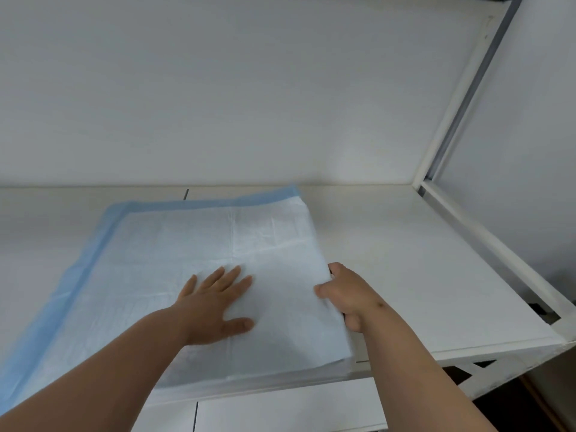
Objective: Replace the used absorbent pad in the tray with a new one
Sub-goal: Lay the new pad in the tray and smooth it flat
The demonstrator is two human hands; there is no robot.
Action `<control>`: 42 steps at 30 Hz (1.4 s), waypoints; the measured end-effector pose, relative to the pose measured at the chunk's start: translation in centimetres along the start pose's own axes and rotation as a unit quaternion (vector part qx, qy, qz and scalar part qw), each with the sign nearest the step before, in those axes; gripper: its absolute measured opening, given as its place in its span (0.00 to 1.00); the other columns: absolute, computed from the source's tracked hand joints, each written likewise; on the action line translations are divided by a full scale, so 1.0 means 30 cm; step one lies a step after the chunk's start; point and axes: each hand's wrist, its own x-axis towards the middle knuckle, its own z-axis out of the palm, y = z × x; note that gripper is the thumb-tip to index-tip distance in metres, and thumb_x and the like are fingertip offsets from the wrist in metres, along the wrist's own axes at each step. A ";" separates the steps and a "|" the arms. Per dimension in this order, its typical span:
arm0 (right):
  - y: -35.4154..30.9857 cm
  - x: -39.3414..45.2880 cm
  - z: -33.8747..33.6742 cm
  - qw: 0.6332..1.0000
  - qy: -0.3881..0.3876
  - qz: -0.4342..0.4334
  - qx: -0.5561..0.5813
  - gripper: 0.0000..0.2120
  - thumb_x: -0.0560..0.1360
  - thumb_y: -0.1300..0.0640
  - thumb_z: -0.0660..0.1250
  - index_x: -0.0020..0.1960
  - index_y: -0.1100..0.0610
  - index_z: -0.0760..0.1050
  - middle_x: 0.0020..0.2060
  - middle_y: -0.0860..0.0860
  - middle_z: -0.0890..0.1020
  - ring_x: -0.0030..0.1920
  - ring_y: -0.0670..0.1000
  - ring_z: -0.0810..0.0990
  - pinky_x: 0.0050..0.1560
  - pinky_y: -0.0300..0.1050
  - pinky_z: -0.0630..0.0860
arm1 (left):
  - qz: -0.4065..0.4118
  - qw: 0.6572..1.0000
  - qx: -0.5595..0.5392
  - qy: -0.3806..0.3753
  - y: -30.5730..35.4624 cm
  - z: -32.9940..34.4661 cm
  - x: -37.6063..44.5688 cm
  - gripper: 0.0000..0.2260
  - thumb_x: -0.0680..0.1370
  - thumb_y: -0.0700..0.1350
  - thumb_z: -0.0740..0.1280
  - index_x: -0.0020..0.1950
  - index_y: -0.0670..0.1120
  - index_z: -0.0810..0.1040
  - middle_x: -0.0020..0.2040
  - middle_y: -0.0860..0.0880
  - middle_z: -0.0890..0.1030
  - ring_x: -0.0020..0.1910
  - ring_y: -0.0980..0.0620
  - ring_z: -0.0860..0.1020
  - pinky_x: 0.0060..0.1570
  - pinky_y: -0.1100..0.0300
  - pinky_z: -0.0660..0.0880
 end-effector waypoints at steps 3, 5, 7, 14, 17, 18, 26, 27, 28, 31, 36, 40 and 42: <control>0.005 -0.003 0.017 0.998 0.028 -0.029 -0.057 0.20 0.74 0.62 0.60 0.65 0.54 0.66 0.51 0.52 0.78 0.50 0.54 0.80 0.51 0.52 0.80 | -0.020 1.000 -0.013 -0.006 -0.003 -0.019 -0.012 0.52 0.53 0.81 0.37 0.76 0.65 0.39 0.78 0.59 0.37 0.77 0.55 0.38 0.75 0.44 0.39; 0.007 -0.007 0.020 0.988 0.058 -0.069 -0.123 0.22 0.74 0.61 0.60 0.68 0.54 0.63 0.49 0.50 0.76 0.46 0.50 0.78 0.41 0.43 0.76 | -0.023 0.999 -0.033 0.007 0.026 -0.026 -0.019 0.51 0.54 0.80 0.39 0.76 0.64 0.41 0.78 0.58 0.39 0.77 0.54 0.39 0.75 0.44 0.40; -0.003 -0.018 0.026 0.971 0.096 -0.113 -0.188 0.25 0.74 0.61 0.60 0.70 0.54 0.61 0.52 0.50 0.72 0.46 0.51 0.74 0.42 0.42 0.70 | -0.014 0.999 -0.047 0.021 0.061 -0.022 -0.027 0.49 0.57 0.79 0.38 0.77 0.63 0.41 0.78 0.58 0.39 0.77 0.54 0.39 0.75 0.44 0.40; 0.026 -0.029 0.070 0.873 0.084 -0.214 -0.430 0.31 0.76 0.64 0.53 0.78 0.54 0.52 0.79 0.54 0.44 0.78 0.56 0.42 0.77 0.51 0.46 | -0.013 1.000 -0.003 0.010 0.065 0.044 -0.045 0.48 0.56 0.79 0.37 0.75 0.65 0.36 0.77 0.59 0.33 0.76 0.54 0.34 0.73 0.40 0.36; 0.065 -0.019 0.127 0.844 0.071 -0.233 -0.478 0.28 0.81 0.47 0.48 0.79 0.55 0.48 0.79 0.54 0.42 0.78 0.54 0.39 0.76 0.52 0.39 | -0.013 1.000 0.009 0.014 0.050 0.055 -0.053 0.47 0.57 0.79 0.37 0.75 0.65 0.35 0.76 0.59 0.32 0.76 0.55 0.33 0.72 0.40 0.35; 0.079 -0.018 0.145 0.839 0.059 -0.220 -0.495 0.33 0.80 0.39 0.43 0.79 0.55 0.46 0.79 0.55 0.41 0.78 0.54 0.38 0.76 0.52 0.38 | -0.014 1.000 0.009 0.018 0.047 0.058 -0.055 0.47 0.57 0.79 0.37 0.75 0.65 0.34 0.76 0.59 0.32 0.75 0.55 0.33 0.72 0.40 0.35; 0.098 -0.015 0.189 0.842 0.053 -0.197 -0.500 0.51 0.62 0.29 0.28 0.79 0.56 0.37 0.78 0.55 0.36 0.77 0.54 0.32 0.77 0.50 0.36 | -0.036 0.999 -0.007 0.034 0.029 0.069 -0.082 0.47 0.57 0.78 0.35 0.75 0.64 0.35 0.76 0.59 0.32 0.76 0.55 0.33 0.72 0.40 0.35; 0.101 -0.013 0.193 0.840 0.055 -0.195 -0.503 0.50 0.63 0.29 0.28 0.79 0.56 0.37 0.78 0.55 0.36 0.77 0.54 0.32 0.76 0.51 0.36 | -0.048 0.998 -0.010 0.039 0.024 0.072 -0.087 0.48 0.57 0.78 0.35 0.75 0.64 0.35 0.76 0.59 0.32 0.76 0.54 0.34 0.72 0.40 0.35; 0.105 -0.009 0.198 0.839 0.053 -0.191 -0.507 0.50 0.63 0.30 0.28 0.79 0.56 0.37 0.78 0.55 0.36 0.77 0.54 0.32 0.76 0.51 0.35 | -0.058 0.997 -0.011 0.044 0.019 0.074 -0.092 0.48 0.57 0.78 0.34 0.76 0.63 0.35 0.76 0.59 0.32 0.76 0.54 0.34 0.73 0.40 0.35; 0.107 0.004 0.215 0.839 0.033 -0.178 -0.514 0.50 0.64 0.29 0.28 0.79 0.55 0.37 0.78 0.55 0.36 0.77 0.54 0.33 0.76 0.51 0.35 | -0.079 0.996 -0.015 0.046 -0.009 0.086 -0.120 0.47 0.57 0.78 0.34 0.75 0.63 0.34 0.76 0.59 0.32 0.76 0.54 0.33 0.73 0.41 0.35; 0.097 0.020 0.220 0.837 0.027 -0.173 -0.518 0.41 0.77 0.31 0.43 0.79 0.54 0.39 0.78 0.56 0.37 0.77 0.56 0.35 0.77 0.53 0.36 | -0.085 0.995 -0.024 0.042 -0.024 0.094 -0.151 0.47 0.58 0.78 0.34 0.75 0.63 0.34 0.76 0.59 0.31 0.76 0.55 0.33 0.73 0.41 0.34; 0.090 0.022 0.229 0.835 0.032 -0.178 -0.520 0.40 0.76 0.30 0.44 0.79 0.53 0.40 0.78 0.55 0.39 0.78 0.57 0.36 0.77 0.53 0.37 | -0.086 0.995 -0.027 0.037 -0.035 0.099 -0.174 0.48 0.57 0.77 0.33 0.75 0.63 0.35 0.76 0.59 0.32 0.76 0.55 0.34 0.73 0.41 0.35; 0.091 0.024 0.232 0.834 0.029 -0.177 -0.522 0.43 0.74 0.28 0.41 0.79 0.52 0.40 0.78 0.55 0.38 0.78 0.57 0.36 0.76 0.54 0.37 | -0.084 0.995 -0.026 0.036 -0.046 0.098 -0.185 0.47 0.57 0.77 0.33 0.75 0.63 0.34 0.76 0.59 0.32 0.76 0.55 0.34 0.73 0.42 0.35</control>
